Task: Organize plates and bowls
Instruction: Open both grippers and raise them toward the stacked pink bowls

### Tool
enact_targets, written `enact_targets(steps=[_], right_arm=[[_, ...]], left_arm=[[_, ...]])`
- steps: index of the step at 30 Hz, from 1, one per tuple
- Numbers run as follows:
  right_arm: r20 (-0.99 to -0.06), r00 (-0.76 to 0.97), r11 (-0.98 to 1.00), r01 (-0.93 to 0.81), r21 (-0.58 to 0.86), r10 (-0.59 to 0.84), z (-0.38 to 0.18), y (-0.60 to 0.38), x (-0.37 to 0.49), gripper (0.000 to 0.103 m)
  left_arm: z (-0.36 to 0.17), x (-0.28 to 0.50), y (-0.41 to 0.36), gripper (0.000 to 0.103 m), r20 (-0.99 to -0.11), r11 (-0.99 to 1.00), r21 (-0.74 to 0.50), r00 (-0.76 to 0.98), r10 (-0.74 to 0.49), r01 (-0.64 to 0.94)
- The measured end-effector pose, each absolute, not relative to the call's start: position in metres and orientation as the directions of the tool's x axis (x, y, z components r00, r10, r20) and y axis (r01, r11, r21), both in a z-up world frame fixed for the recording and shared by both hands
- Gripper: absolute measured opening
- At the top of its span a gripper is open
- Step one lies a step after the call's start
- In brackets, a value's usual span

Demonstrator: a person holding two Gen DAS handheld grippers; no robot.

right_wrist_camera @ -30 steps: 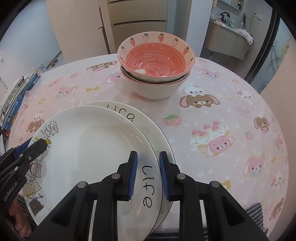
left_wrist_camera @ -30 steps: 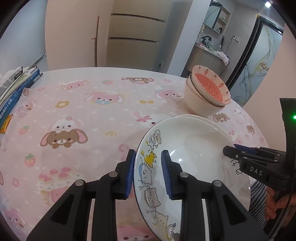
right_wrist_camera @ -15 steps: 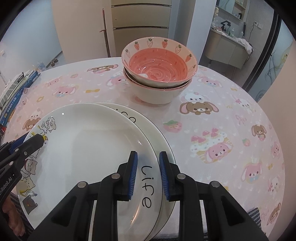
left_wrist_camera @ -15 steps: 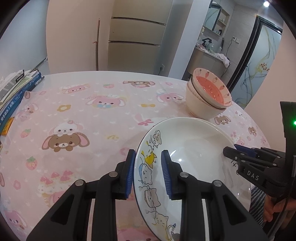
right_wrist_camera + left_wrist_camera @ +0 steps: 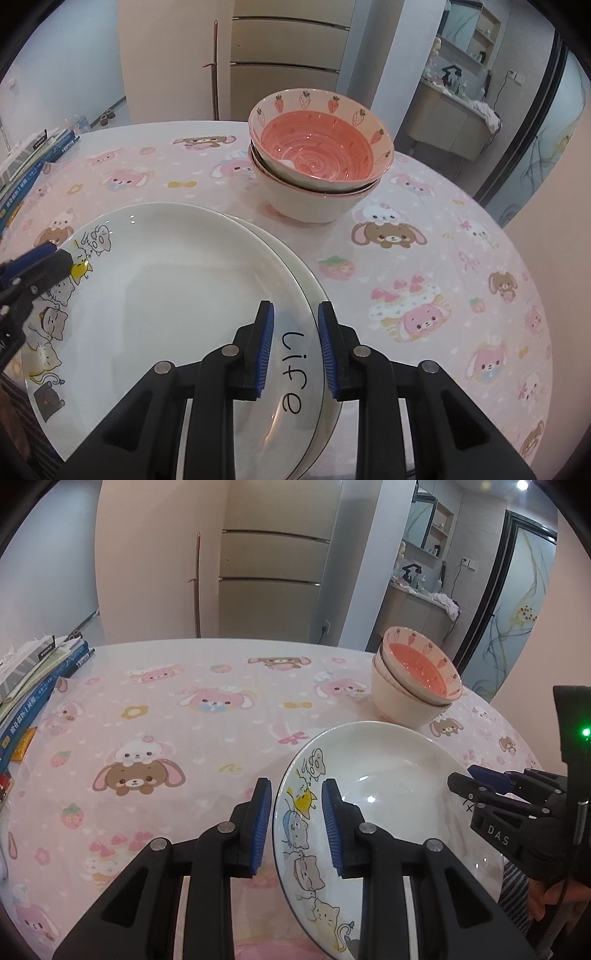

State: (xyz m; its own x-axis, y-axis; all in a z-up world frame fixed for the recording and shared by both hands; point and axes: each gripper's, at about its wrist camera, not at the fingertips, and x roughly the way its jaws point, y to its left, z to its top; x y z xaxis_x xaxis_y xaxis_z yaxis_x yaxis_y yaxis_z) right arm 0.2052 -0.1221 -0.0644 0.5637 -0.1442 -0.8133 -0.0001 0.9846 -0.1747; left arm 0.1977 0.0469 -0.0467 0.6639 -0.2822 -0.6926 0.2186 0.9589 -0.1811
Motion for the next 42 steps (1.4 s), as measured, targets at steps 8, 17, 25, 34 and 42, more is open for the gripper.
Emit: enact_targets(steps=[8,17,25,34,42], right_arm=[[-0.803,0.587,0.993,0.017,-0.115,-0.103,-0.059,-0.141,0.203,0.026],[-0.795,0.604,0.997,-0.004,-0.073,-0.056,-0.060,-0.146,0.198,0.026],[-0.746,0.666,1.000,-0.016,0.003,0.012,-0.048,-0.150,0.193,0.068],[-0.539,0.842,0.995,-0.037,-0.089,-0.017,0.003,-0.141,0.162,0.087],[-0.357,0.934,0.998,-0.011,-0.061,-0.012,0.054,-0.157,0.144,0.103]], left_arm=[[-0.042,0.195,0.047,0.026,-0.664,0.966,-0.155,0.702,-0.257,0.207],[-0.035,0.189,0.045,0.064,-0.608,0.971,-0.129,0.757,-0.237,0.200],[-0.012,0.163,0.041,0.099,-0.423,0.980,-0.043,0.885,-0.194,0.194],[0.024,0.121,0.036,0.102,-0.208,0.979,0.058,0.962,-0.178,0.193],[0.080,0.096,0.049,0.102,-0.106,0.982,0.044,0.978,-0.178,0.183]])
